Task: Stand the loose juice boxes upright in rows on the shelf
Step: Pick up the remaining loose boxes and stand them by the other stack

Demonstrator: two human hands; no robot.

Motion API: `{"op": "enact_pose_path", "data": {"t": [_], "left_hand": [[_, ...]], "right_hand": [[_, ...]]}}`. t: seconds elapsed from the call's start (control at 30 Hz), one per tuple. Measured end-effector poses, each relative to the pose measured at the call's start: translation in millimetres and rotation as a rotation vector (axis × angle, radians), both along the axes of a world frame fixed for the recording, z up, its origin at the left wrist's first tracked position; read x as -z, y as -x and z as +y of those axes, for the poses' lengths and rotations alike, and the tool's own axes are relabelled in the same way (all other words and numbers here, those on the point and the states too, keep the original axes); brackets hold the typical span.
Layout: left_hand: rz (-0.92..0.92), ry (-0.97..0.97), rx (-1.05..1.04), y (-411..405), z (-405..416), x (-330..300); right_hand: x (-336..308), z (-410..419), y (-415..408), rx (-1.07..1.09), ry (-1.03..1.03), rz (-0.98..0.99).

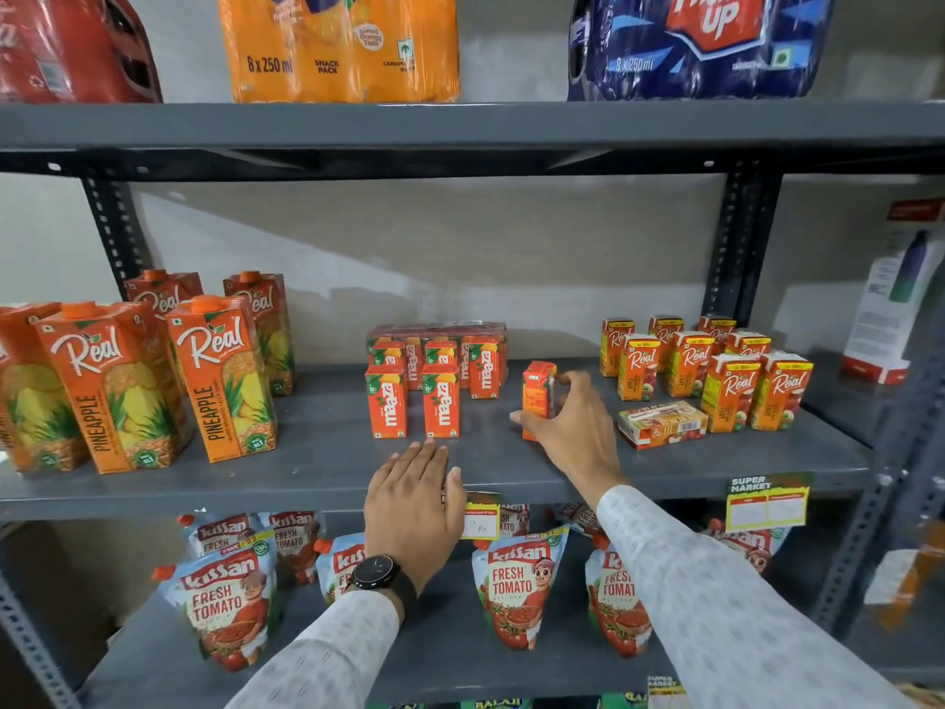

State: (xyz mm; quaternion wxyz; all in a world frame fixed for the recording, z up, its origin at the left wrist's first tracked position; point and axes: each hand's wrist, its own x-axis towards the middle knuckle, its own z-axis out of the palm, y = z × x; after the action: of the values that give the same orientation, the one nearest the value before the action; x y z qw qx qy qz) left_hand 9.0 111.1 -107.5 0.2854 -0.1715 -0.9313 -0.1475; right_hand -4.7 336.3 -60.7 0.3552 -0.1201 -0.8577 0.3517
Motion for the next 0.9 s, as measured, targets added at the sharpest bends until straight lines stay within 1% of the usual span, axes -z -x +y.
{"op": "enact_pose_path", "data": {"t": [0.2, 0.33, 0.5, 0.6, 0.73, 0.9], "left_hand": [[0.004, -0.009, 0.003, 0, 1, 0], [-0.003, -0.006, 0.0, 0, 1, 0], [-0.007, -0.014, -0.006, 0, 1, 0], [-0.016, -0.015, -0.008, 1, 2, 1], [-0.015, -0.008, -0.009, 1, 1, 0], [-0.016, -0.008, -0.001, 0, 1, 0]], "right_hand": [[2, 3, 1, -0.053, 0.001, -0.017], [0, 2, 2, -0.05, 0.01, -0.048], [-9, 4, 9, -0.223, 0.084, -0.144], [-11, -9, 15, -0.282, 0.102, -0.158], [-8, -27, 23, -0.302, 0.07, -0.175], [-5, -28, 23, -0.289, 0.056, -0.185]]}}
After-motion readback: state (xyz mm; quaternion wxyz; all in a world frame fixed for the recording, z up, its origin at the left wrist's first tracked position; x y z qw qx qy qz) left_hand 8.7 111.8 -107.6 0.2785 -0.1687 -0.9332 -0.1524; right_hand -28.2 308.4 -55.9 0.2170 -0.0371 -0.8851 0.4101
